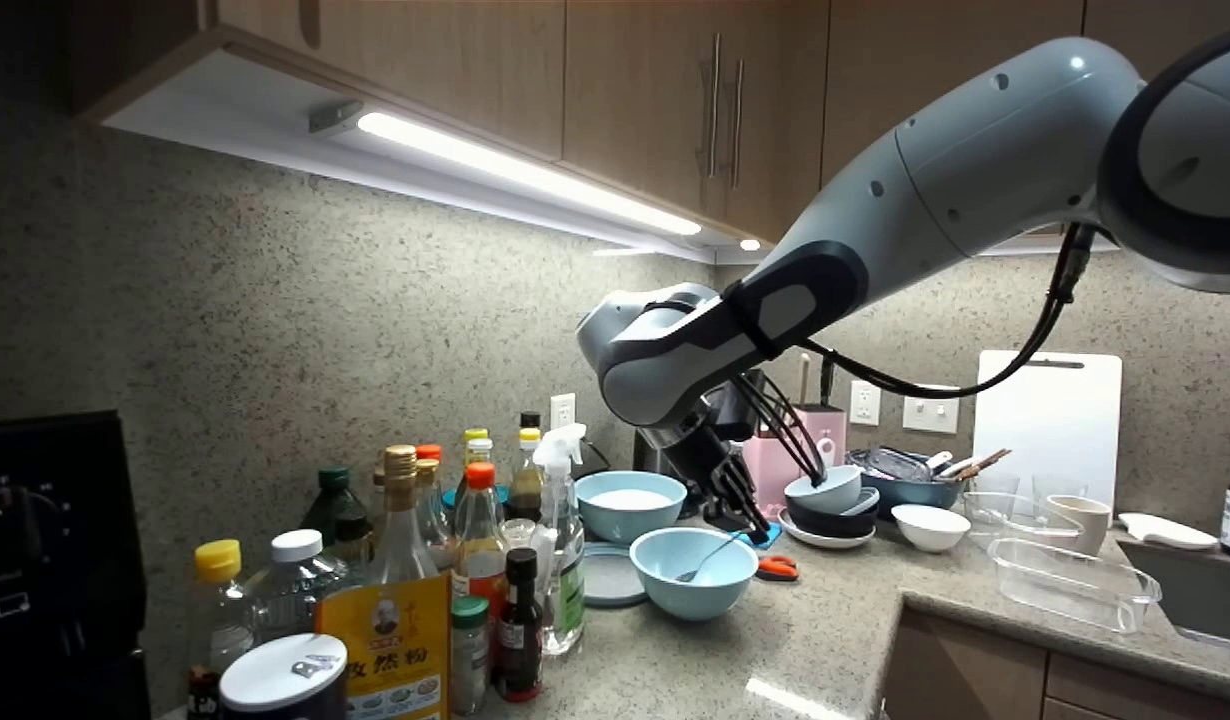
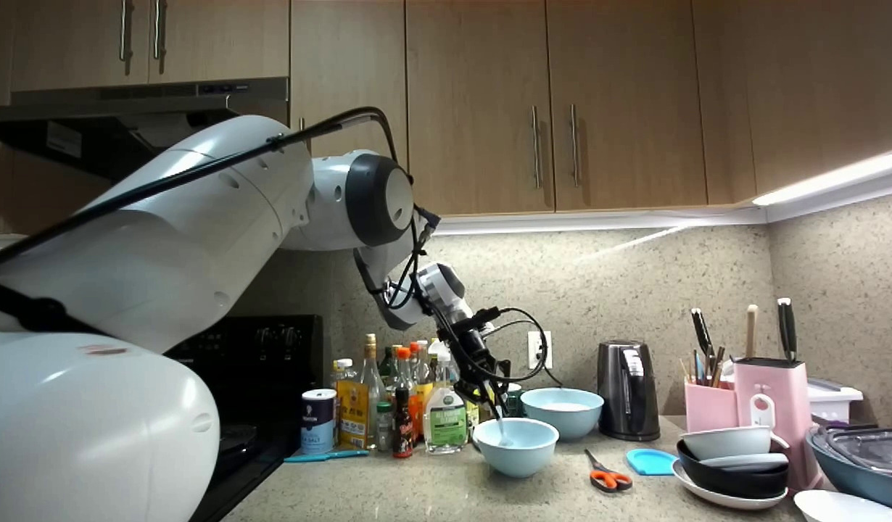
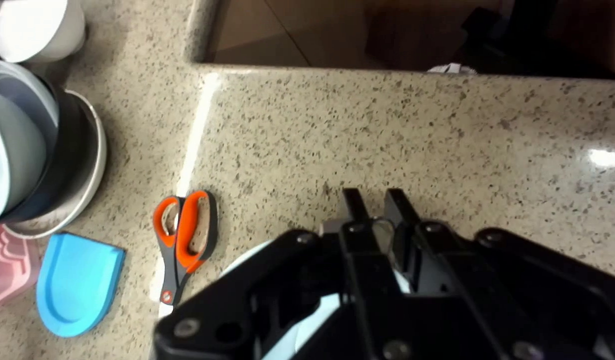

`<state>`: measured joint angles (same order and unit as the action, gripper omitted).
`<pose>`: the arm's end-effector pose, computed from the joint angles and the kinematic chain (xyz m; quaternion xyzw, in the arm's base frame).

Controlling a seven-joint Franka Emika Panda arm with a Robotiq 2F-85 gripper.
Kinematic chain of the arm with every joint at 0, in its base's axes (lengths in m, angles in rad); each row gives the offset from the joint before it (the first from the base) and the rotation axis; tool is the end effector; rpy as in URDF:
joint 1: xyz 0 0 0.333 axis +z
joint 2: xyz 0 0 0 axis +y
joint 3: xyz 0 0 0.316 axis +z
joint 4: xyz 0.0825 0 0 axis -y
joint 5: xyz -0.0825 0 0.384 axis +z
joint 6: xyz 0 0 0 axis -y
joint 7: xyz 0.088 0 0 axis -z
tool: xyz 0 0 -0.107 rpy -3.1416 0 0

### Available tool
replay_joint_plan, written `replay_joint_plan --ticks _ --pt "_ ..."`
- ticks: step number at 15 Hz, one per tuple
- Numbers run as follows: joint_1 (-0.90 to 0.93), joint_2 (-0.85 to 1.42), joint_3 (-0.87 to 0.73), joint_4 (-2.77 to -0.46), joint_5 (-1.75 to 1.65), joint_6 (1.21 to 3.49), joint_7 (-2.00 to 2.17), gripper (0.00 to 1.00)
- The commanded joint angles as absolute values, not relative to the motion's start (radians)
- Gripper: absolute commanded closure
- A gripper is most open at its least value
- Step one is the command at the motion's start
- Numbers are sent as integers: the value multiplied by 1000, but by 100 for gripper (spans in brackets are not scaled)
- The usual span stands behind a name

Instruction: Use the spoon to stir the contents in the blue bowl

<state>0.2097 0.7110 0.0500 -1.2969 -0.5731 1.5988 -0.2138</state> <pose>0.6893 0.1165 0.3113 0.9030 0.2822 -0.1890 0.2629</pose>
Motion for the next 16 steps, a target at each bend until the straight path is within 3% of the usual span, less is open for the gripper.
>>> replay_joint_plan --ticks 1,16 --pt "173 632 38 -1384 -501 1538 -190 96" --pt "181 690 17 -1299 -629 1610 -314 96"
